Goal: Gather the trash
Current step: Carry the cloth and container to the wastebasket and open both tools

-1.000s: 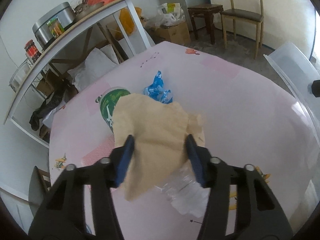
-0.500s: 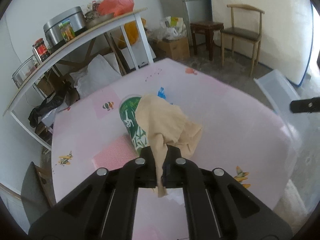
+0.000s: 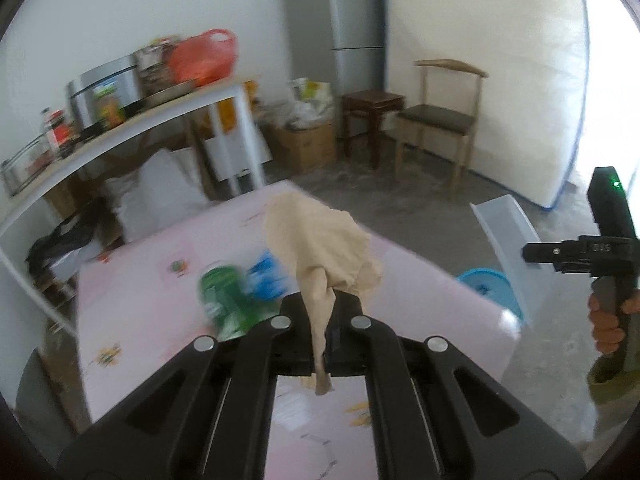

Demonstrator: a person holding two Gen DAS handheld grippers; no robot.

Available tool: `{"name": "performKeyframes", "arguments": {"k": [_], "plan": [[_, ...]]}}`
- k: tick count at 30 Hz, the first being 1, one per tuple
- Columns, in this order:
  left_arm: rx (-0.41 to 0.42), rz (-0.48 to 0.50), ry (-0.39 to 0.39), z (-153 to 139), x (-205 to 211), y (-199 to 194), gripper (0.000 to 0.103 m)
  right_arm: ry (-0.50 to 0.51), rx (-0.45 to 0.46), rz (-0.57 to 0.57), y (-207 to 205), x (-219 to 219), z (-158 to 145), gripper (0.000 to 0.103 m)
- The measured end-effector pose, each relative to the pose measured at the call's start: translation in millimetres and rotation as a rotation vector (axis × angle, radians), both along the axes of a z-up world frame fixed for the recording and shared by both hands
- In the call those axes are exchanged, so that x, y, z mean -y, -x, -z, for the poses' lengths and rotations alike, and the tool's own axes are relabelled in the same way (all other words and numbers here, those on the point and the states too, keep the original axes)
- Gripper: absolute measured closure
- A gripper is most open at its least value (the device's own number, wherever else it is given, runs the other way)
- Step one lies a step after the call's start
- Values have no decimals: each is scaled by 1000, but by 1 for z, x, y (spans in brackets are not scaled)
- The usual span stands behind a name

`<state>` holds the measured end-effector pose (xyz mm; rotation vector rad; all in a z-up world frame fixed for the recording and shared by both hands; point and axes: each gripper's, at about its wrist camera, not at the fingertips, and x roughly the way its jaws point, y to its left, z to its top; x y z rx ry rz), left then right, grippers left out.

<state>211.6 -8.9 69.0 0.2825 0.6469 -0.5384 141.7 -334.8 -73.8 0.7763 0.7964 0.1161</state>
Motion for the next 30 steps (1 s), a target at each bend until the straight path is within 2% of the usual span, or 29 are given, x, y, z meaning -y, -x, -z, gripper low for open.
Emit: {"name": "performKeyframes", "arguments": {"k": [6, 9, 12, 15, 18, 25, 27, 29, 30], "plan": [[-4, 177, 17, -7, 75, -1, 102, 6, -9, 174, 44, 53, 6, 20], [-73, 274, 42, 2, 122, -6, 102, -4, -50, 278, 70, 81, 21, 20], [-179, 355, 53, 19, 173, -11, 102, -32, -99, 373, 92, 107, 42, 20], [-288, 424, 30, 47, 226, -13, 102, -84, -138, 458, 112, 130, 68, 20], [-385, 470, -36, 87, 281, -11, 102, -142, -165, 524, 126, 152, 91, 20], [-489, 482, -165, 162, 366, -11, 102, -245, -202, 619, 150, 186, 134, 20], [-518, 465, -182, 181, 384, -15, 95, -263, -208, 636, 151, 190, 142, 20], [-547, 445, -186, 198, 391, -21, 79, -290, -215, 654, 154, 196, 153, 20], [-556, 435, -183, 203, 394, -23, 74, -301, -218, 660, 156, 198, 158, 20]]}}
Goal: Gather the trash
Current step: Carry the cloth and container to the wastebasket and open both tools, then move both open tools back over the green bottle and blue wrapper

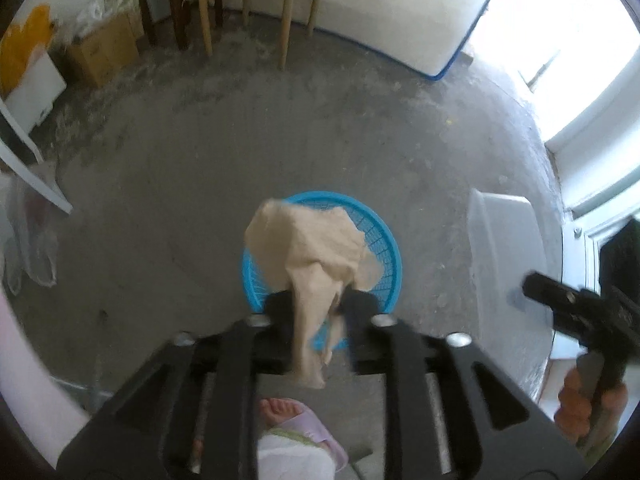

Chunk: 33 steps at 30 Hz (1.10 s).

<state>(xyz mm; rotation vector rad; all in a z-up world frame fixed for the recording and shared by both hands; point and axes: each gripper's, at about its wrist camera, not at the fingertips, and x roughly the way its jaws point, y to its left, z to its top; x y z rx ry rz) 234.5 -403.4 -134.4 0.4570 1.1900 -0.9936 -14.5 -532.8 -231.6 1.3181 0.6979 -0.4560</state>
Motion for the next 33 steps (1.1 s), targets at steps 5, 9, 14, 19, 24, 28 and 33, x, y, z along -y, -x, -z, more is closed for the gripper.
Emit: {"name": "performKeyframes", "arguments": {"k": [5, 9, 14, 19, 24, 28, 33], "plan": [[-37, -97, 4, 25, 8, -14, 58, -34, -21, 11, 4, 8, 21, 20], [-54, -114, 24, 18, -2, -17, 58, -53, -26, -5, -3, 9, 33, 20], [-25, -106, 90, -22, -23, -19, 53, -40, -47, -88, -37, 6, 43, 20], [25, -110, 165, -72, -62, -21, 44, 84, -121, -180, -90, 3, 41, 14], [69, -139, 226, -104, -121, -19, 36, 170, -250, -259, -132, -1, 67, 11], [92, -195, 239, -112, -190, -16, 36, 122, -247, -236, -121, -5, 82, 11], [156, -269, 221, -114, -261, -9, 35, 95, -249, -187, -84, -9, 86, 11]]}}
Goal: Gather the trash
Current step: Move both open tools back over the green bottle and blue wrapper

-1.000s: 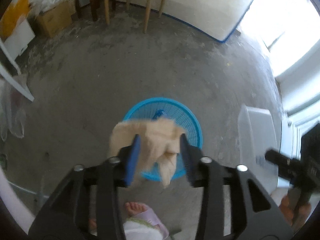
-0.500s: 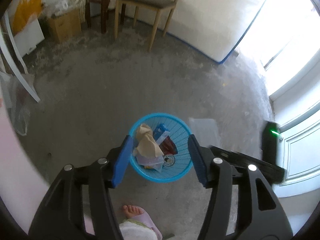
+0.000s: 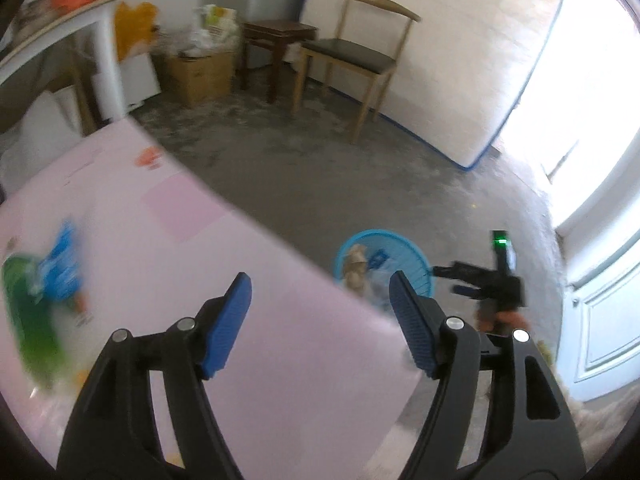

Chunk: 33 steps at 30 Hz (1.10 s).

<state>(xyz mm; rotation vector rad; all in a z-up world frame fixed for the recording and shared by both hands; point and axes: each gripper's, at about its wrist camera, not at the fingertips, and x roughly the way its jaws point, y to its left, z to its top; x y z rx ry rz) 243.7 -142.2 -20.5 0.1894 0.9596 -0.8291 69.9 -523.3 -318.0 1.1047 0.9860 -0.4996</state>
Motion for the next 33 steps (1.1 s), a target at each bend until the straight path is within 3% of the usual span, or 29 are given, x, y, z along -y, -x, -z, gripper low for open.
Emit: {"name": "performKeyframes", "arguments": {"k": [6, 12, 18, 24, 28, 33], "plan": [[26, -101, -15, 1, -69, 12, 31, -1, 35, 52, 35, -13, -14, 11], [42, -216, -34, 4, -131, 19, 31, 43, 118, -62, 17, -36, -68, 11], [39, -351, -1, 8, -185, 21, 29, 120, 273, -297, -41, -89, -154, 11], [47, -435, 2, 16, -219, 17, 27, 95, 379, -641, -123, -178, -217, 11], [51, -492, 21, 20, -239, 15, 26, 61, 436, -820, -171, -239, -240, 11], [72, -539, 48, 23, -255, 7, 25, 10, 450, -957, -224, -305, -243, 18]]}}
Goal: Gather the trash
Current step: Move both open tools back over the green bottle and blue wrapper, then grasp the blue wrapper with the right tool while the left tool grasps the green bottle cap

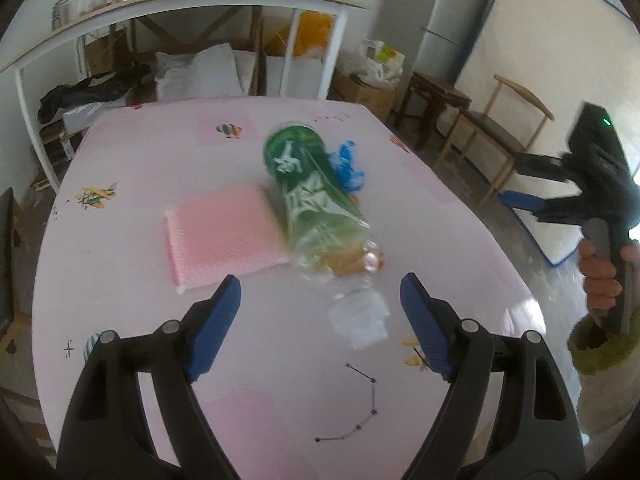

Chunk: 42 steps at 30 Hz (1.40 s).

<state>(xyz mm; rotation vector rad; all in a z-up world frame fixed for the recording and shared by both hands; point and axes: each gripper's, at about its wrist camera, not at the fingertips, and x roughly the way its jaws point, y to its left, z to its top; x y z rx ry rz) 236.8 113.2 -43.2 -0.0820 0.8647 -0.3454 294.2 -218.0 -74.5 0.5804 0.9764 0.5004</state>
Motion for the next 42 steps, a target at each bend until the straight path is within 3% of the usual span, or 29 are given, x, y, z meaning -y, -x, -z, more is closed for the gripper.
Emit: {"name": "performKeyframes", "arguments": {"k": [4, 11, 18, 22, 28, 35, 42], "plan": [[3, -9, 28, 0, -8, -1, 25, -22, -55, -62, -52, -40, 11, 26], [-19, -7, 71, 9, -11, -14, 25, 29, -154, -59, -119, -80, 44, 36], [-22, 15, 91, 15, -8, -19, 25, 45, -241, -62, -129, -91, 73, 64], [-31, 28, 98, 18, -5, -19, 25, 6, -261, -48, -119, -83, 78, 72], [-54, 28, 131, 27, 1, -27, 25, -8, -268, -20, -96, -64, 79, 76], [-113, 56, 192, 40, 5, -23, 25, -35, -247, -13, -32, -36, 74, 76], [-115, 58, 147, 45, 20, -22, 26, 5, -222, 19, 35, -14, 69, 76]]}}
